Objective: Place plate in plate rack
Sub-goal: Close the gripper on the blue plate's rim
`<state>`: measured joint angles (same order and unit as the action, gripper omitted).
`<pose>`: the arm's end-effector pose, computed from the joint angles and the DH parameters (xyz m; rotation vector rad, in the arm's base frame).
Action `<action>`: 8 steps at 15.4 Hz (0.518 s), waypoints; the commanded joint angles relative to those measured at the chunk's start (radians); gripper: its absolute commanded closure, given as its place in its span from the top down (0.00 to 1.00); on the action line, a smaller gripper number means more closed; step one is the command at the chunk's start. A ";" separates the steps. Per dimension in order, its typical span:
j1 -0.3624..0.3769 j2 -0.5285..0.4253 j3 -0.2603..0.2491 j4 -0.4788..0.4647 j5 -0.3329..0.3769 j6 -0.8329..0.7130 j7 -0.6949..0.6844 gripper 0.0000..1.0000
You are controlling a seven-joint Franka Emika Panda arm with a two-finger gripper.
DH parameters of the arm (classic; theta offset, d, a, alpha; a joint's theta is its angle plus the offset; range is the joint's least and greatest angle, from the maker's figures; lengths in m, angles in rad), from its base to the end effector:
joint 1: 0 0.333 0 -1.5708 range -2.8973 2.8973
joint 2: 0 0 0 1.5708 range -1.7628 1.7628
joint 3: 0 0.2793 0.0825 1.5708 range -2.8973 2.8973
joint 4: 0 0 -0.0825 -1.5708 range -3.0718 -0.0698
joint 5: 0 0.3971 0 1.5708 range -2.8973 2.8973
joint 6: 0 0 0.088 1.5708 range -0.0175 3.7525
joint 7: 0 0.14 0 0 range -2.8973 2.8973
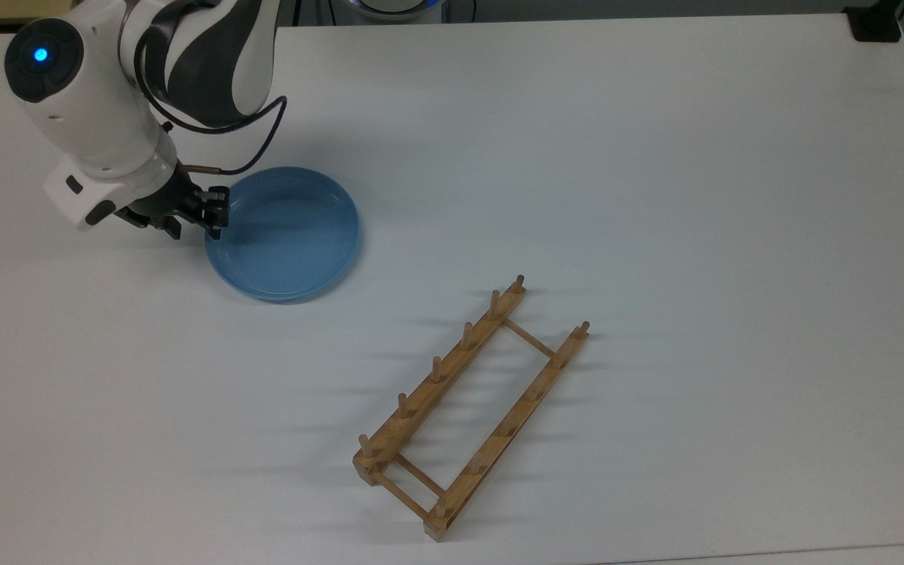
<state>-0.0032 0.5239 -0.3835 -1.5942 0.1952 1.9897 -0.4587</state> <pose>0.6298 -0.2162 0.2678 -3.1172 -0.0357 0.1336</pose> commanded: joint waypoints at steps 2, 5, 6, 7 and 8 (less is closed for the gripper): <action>0.025 0.021 -0.018 -0.004 0.029 0.061 -0.005 0.51; 0.035 0.021 -0.018 -0.010 0.029 0.063 0.002 0.41; 0.037 0.021 -0.018 -0.010 0.029 0.063 0.002 0.35; 0.040 0.019 -0.017 -0.010 0.033 0.063 0.002 0.24; 0.049 0.019 -0.017 -0.010 0.041 0.063 0.005 0.18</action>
<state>0.0152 0.5476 -0.3834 -1.5944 0.1987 2.0325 -0.4572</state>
